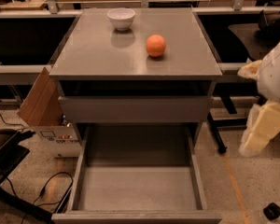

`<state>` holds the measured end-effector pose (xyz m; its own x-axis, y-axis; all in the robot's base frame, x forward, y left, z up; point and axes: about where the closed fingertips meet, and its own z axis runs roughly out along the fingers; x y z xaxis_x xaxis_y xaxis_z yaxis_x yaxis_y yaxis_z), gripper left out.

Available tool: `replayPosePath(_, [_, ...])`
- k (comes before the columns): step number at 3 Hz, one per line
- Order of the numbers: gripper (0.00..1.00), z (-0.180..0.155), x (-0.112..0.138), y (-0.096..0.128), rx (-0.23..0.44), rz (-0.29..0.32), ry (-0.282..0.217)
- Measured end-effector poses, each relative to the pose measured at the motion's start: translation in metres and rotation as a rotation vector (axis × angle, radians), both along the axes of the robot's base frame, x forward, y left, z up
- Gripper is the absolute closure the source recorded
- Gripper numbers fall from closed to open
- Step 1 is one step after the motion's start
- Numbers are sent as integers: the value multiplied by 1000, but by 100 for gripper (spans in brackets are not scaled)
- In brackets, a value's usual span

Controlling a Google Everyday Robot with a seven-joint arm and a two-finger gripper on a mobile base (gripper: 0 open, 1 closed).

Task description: Close middle drawer

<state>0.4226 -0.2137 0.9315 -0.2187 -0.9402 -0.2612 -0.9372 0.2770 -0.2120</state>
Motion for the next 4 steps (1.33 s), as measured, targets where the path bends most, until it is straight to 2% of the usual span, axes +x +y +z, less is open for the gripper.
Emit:
replayPosePath(1, [23,-57,-21,3,74,-11,3])
replayPosePath(2, [46,-126,-41,4,124,-40,30])
replayPosePath(3, [70,-193,-62,4,140,-62,72])
replayPosePath(4, [93,-252,-90,5,162,-71,145])
